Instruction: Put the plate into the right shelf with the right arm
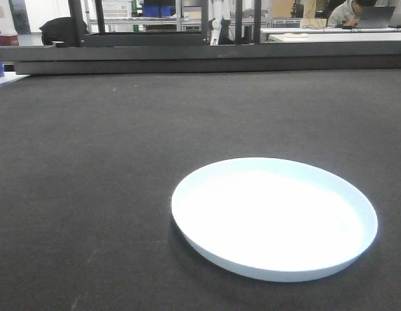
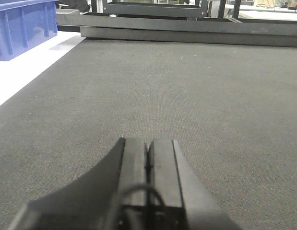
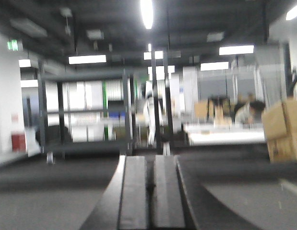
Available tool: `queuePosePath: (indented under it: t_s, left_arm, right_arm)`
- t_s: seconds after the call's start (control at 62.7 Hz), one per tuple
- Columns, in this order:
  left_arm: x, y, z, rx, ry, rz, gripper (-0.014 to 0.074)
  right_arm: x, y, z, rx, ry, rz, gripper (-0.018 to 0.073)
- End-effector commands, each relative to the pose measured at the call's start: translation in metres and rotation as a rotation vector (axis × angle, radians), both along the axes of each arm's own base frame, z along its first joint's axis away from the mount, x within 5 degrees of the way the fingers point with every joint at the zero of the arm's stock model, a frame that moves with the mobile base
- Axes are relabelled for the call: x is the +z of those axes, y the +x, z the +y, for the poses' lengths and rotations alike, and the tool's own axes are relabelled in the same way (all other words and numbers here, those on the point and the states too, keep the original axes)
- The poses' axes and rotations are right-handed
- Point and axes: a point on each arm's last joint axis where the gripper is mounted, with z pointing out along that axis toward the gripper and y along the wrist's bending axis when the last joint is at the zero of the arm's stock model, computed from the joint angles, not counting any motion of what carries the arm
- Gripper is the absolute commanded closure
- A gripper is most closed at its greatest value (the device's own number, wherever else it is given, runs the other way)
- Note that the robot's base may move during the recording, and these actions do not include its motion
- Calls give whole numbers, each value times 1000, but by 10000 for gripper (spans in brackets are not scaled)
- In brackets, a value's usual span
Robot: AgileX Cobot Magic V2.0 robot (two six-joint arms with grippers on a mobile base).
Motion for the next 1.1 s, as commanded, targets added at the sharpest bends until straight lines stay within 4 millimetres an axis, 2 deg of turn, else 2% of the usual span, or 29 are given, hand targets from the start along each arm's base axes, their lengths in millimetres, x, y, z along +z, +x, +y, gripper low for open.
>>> queuePosePath:
  t_s: [0.0, 0.175, 0.335, 0.606, 0.717, 0.877, 0.988, 1.084]
  left_arm:
    - [5, -1, 1, 9, -18, -89, 724]
    - [5, -1, 1, 9, -18, -89, 724]
    - [5, -1, 1, 9, -18, -89, 724]
    - [5, -1, 1, 9, -18, -89, 724]
    - [5, -1, 1, 9, -18, -89, 724]
    - [5, -1, 1, 9, -18, -89, 724]
    - [5, -1, 1, 9, -18, -89, 724]
    - [5, -1, 1, 9, -18, -89, 724]
  right_arm:
    - [19, 12, 0, -6, -15, 95, 494]
    - [17, 49, 2, 12, -21, 468, 494]
    - [7, 84, 5, 50, 19, 800, 494]
    - [-17, 122, 9, 84, 6, 1331, 494]
    - [-17, 141, 17, 127, -24, 1450, 494]
    - [-21, 165, 43, 205, -88, 1574, 491]
    - [-32, 186, 61, 173, -40, 1643, 486]
    - [-39, 202, 76, 120, 4, 1683, 425]
